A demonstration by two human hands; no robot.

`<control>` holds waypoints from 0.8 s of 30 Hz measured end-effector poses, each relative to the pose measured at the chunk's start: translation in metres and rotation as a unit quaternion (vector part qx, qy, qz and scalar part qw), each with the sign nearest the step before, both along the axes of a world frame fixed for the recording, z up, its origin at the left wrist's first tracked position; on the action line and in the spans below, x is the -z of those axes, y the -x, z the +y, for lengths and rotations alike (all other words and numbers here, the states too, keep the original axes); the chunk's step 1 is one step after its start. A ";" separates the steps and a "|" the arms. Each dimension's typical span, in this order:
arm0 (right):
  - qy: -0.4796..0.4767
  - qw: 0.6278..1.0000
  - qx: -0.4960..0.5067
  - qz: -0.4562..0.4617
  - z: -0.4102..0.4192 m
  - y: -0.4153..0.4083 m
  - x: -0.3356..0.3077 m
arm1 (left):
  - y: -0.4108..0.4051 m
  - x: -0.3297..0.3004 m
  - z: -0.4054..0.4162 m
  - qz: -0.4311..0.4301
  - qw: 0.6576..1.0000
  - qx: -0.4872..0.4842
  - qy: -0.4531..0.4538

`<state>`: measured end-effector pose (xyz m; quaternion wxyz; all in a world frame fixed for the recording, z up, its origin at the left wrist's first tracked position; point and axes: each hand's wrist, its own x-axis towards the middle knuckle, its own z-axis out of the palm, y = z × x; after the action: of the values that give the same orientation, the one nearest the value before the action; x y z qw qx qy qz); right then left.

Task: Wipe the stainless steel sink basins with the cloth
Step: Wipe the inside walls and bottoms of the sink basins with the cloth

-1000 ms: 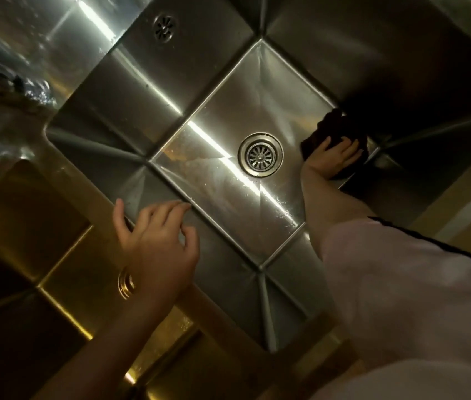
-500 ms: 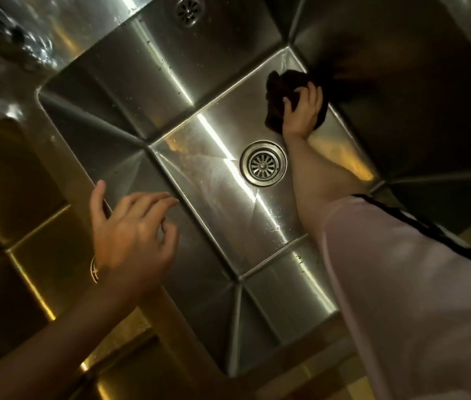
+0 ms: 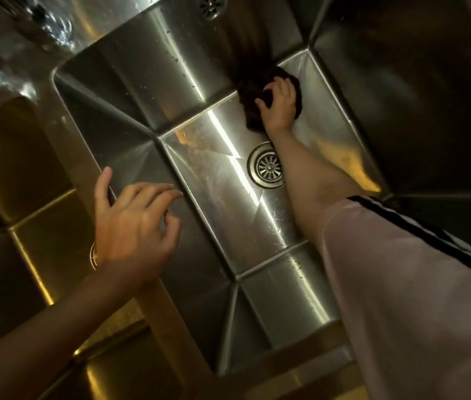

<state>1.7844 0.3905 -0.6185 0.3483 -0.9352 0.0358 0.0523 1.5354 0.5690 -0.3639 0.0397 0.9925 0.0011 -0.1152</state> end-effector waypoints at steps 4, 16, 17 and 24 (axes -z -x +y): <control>-0.042 0.996 -0.077 0.027 0.053 0.046 -0.006 | 0.000 0.000 0.000 0.003 1.000 -0.010 0.000; -0.089 0.986 -0.136 0.047 0.124 0.126 -0.014 | 0.001 -0.003 -0.001 -0.027 0.999 -0.019 0.022; -0.088 0.989 -0.111 0.046 0.120 0.132 -0.015 | 0.001 -0.003 -0.001 -0.026 0.999 -0.018 0.021; 0.025 0.993 0.060 0.103 0.077 0.200 -0.016 | 0.002 -0.007 -0.002 -0.018 1.000 -0.013 0.020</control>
<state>1.5842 0.4676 -0.6021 0.3215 -0.9296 0.1289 0.1260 1.5331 0.5667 -0.3564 0.0612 0.9933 0.0109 -0.0973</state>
